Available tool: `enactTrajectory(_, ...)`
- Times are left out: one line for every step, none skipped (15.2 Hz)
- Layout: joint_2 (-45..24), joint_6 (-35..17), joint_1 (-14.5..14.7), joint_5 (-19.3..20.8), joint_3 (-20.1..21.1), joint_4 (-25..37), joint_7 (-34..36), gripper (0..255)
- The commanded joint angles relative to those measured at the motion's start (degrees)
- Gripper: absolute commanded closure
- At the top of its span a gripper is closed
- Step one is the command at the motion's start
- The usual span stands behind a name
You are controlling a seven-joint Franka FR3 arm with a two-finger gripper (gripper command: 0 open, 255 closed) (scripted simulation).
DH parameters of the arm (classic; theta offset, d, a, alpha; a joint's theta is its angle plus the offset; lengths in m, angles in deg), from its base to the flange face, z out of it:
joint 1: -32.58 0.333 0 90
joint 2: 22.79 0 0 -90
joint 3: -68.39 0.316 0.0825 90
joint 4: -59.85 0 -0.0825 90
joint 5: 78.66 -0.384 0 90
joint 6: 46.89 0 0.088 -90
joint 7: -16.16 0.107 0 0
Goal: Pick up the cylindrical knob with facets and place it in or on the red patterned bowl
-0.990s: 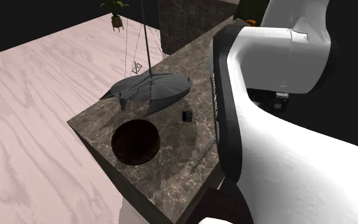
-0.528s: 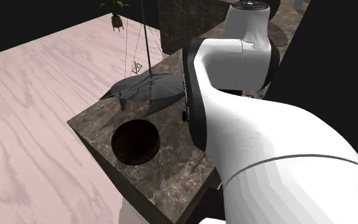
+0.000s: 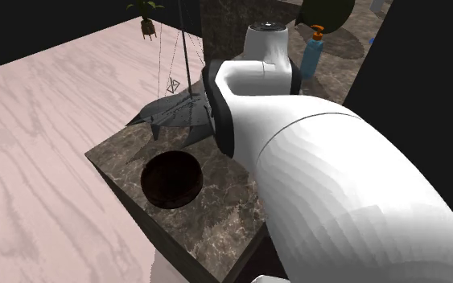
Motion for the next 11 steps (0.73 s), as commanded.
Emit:
enactTrajectory(-4.4, -2.1, -0.4, -0.1, 2.6, 1.8, 4.0, 0)
enactTrajectory(-6.4, -3.0, -0.5, 0.0, 3.7, 2.7, 6.0, 0)
enactTrajectory(-8.5, -3.8, -0.6, 0.2, 4.8, 3.6, 7.9, 0)
enactTrajectory(-9.4, -4.2, -0.7, 0.4, 5.3, 4.1, 8.8, 0)
enactTrajectory(-9.7, -5.0, -0.6, 0.4, 5.4, 3.6, 8.9, 0)
enactTrajectory(-10.0, -5.8, -0.6, 0.5, 5.6, 3.0, 8.9, 0)
enactTrajectory(-10.3, -6.6, -0.6, 0.5, 5.7, 2.5, 9.0, 0)
enactTrajectory(-10.6, -7.4, -0.6, 0.6, 5.9, 2.0, 9.1, 0)
enactTrajectory(-10.9, -8.2, -0.6, 0.7, 6.0, 1.5, 9.2, 0)
enactTrajectory(-11.3, -9.0, -0.6, 0.7, 6.2, 1.0, 9.3, 0)
enactTrajectory(-11.6, -9.9, -0.6, 0.8, 6.3, 0.5, 9.4, 0)
